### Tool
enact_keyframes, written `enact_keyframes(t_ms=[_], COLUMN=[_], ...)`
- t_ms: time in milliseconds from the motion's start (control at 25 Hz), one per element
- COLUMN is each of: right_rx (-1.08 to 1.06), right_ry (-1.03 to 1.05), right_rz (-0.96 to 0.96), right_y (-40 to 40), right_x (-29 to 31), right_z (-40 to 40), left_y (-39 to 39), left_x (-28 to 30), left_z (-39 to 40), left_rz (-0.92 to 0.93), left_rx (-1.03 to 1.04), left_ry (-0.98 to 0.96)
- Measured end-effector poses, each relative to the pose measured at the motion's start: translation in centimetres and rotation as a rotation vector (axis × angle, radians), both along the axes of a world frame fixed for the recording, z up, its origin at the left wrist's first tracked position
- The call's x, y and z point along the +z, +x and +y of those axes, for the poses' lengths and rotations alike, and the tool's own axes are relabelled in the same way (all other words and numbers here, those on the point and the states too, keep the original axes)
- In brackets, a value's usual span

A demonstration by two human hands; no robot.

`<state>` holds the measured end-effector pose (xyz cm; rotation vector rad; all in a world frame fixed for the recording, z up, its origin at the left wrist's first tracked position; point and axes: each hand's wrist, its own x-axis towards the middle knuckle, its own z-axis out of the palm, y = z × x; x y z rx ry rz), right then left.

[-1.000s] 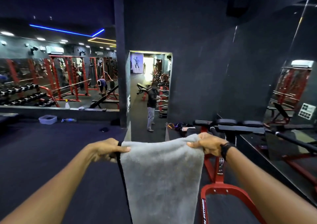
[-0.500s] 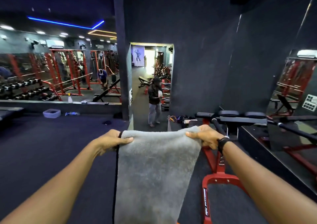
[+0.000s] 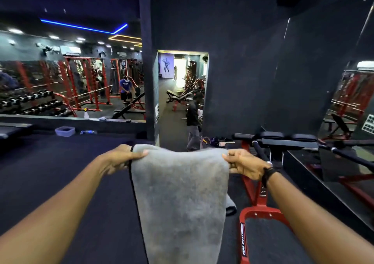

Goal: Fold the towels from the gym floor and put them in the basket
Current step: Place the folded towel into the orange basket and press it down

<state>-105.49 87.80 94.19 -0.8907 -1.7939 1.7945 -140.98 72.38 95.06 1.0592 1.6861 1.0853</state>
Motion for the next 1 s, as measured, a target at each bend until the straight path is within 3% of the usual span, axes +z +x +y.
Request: enact_keyframes(t_ms=[160, 320, 400, 480, 600, 680, 1000], right_rx=[-0.08, -0.093, -0.05, -0.115, -0.275, -0.321, -0.35], right_ry=[-0.055, -0.035, 0.037, 0.116, 0.102, 0.061, 0.106], right_rz=[0.037, 0.278, 0.141, 0.009, 0.007, 0.024, 0.154], right_y=[-0.5, 0.0, -0.1, -0.2, 0.0, 0.2, 0.0], right_x=[1.3, 5.6, 5.7, 4.4, 3.8, 4.2, 6.8], right_z=[0.5, 0.2, -0.2, 0.2, 1.2, 1.7, 1.1], left_y=[2.0, 3.6, 4.0, 3.5, 3.4, 3.4, 5.1], left_x=[0.5, 4.3, 4.5, 3.3, 3.1, 3.2, 4.5], left_z=[1.0, 1.3, 1.1, 1.3, 1.3, 1.6, 2.7], left_rz=[-0.07, -0.32, -0.078, 0.12, -0.044, -0.056, -0.235], left_rx=[0.052, -0.077, -0.189, -0.129, -0.039, -0.025, 0.191], left_ry=[-0.025, 0.32, 0.209, 0.107, 0.176, 0.171, 0.418])
